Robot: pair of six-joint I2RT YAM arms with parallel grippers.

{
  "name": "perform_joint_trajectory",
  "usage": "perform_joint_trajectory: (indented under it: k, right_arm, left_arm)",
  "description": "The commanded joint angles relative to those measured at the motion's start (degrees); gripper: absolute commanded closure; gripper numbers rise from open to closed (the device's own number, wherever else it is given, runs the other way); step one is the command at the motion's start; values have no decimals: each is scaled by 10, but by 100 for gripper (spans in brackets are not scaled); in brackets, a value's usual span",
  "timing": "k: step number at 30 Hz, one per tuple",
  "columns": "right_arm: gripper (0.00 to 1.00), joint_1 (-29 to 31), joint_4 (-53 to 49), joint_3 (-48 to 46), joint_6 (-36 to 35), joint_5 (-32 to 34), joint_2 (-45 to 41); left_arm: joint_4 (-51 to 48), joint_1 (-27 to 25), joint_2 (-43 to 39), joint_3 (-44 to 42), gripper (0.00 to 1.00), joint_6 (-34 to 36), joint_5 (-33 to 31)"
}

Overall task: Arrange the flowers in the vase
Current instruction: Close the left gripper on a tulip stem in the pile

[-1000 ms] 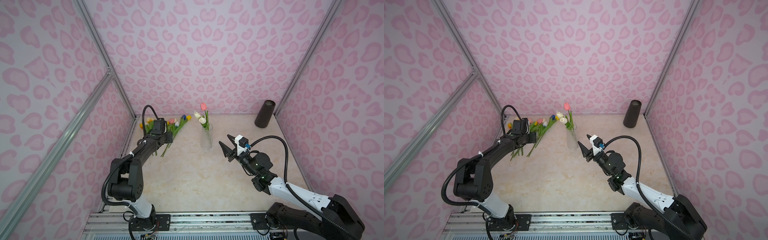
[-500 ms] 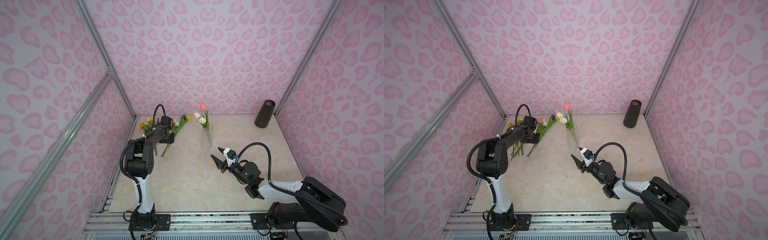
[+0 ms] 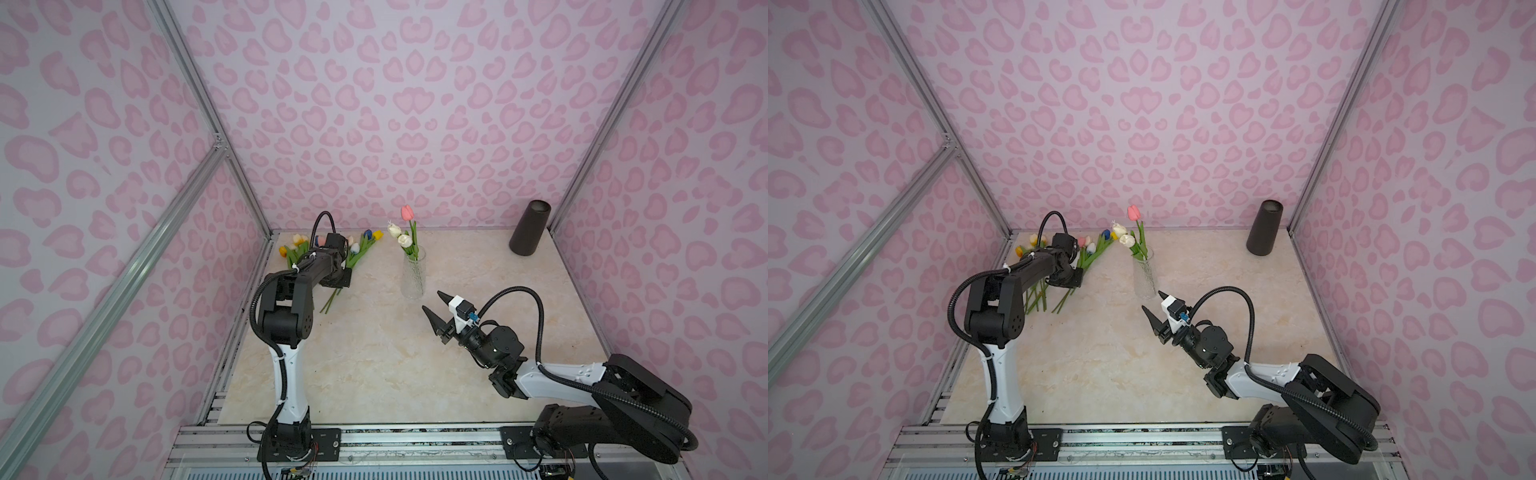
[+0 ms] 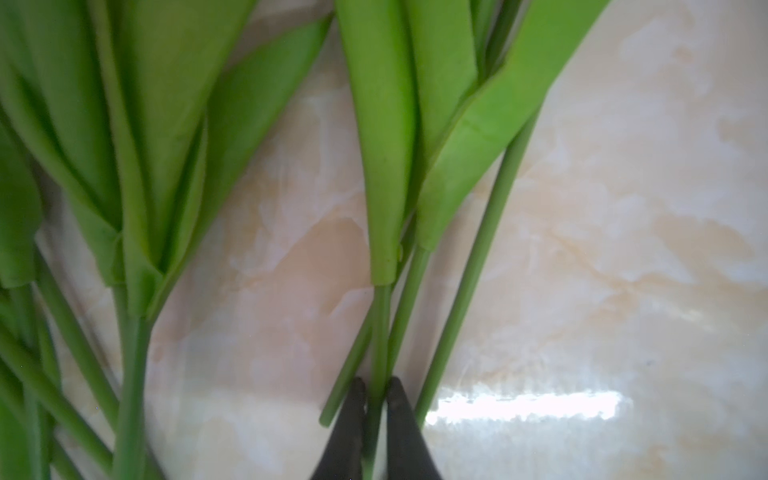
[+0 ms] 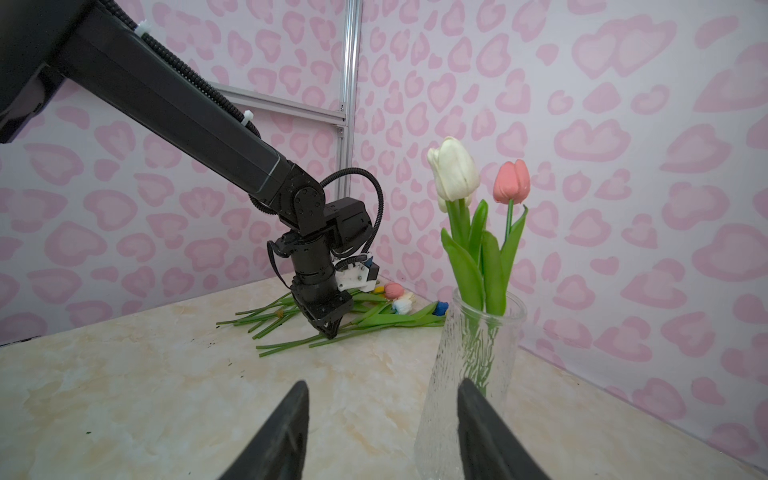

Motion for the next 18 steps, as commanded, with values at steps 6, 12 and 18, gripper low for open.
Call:
perform_joint_trajectory:
  k: [6, 12, 18]
  right_arm:
    - [43, 1, -8, -3, -14, 9, -13]
    - [43, 1, -9, -5, -17, 13, -9]
    - [43, 1, -4, -4, -15, 13, 0]
  left_arm:
    - [-11, 1, -58, -31, 97, -15, 8]
    - [-2, -3, -130, -64, 96, -29, 39]
    - [26, -12, -154, -94, 81, -47, 73]
